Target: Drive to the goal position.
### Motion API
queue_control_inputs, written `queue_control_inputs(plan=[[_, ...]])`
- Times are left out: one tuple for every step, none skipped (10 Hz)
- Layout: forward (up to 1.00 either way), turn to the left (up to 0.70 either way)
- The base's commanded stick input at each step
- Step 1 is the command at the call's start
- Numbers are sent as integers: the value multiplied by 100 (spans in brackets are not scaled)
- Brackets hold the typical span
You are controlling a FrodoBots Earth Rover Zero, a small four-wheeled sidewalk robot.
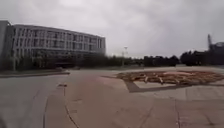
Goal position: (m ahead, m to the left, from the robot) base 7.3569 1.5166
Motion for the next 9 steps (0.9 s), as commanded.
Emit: queue_control_inputs(plan=[[27, 0], [0, 0], [0, 0], [0, 0], [0, 0], [0, 0], [0, 0], [0, 0], [0, 0]])
